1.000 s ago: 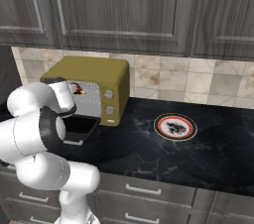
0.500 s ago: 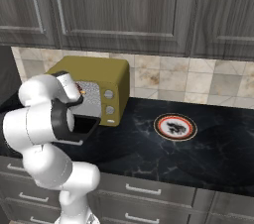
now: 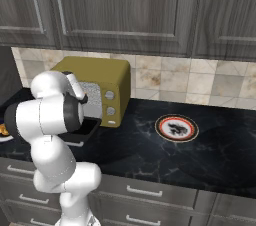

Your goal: Open the toaster oven door. Place the bread on the top rack in the toaster oven and place the steak on the bottom rack.

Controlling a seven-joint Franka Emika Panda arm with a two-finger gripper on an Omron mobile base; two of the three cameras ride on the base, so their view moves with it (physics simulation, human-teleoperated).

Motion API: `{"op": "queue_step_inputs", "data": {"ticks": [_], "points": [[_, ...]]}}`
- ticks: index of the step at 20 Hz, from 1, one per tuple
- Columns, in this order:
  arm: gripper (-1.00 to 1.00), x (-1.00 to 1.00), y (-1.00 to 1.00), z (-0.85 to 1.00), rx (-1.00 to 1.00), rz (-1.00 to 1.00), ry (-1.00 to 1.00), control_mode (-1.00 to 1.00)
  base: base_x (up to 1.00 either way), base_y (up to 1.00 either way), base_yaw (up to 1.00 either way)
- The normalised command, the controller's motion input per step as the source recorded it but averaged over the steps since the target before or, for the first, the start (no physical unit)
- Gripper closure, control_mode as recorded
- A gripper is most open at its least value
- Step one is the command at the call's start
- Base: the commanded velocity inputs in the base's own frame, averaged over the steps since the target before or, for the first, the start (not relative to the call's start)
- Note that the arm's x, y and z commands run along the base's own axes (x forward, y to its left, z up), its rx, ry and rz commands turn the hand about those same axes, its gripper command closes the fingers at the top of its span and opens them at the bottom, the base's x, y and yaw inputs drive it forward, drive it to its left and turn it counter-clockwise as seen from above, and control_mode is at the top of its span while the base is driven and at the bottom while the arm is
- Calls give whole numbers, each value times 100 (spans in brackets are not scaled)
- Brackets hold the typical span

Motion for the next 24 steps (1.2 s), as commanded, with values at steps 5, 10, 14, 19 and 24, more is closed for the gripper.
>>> {"op": "queue_step_inputs", "data": {"ticks": [5,10,14,19,24], "points": [[-100,10,-3,-16,0,0,-5,-100,0,0,0],[-100,1,-9,-4,0,-6,-3,-100,0,0,0],[-100,12,-20,-3,0,-16,0,-100,0,0,0],[-100,28,-2,0,3,-8,-12,-100,0,0,0],[-100,38,-5,-12,1,-2,-5,-100,0,0,0]]}}
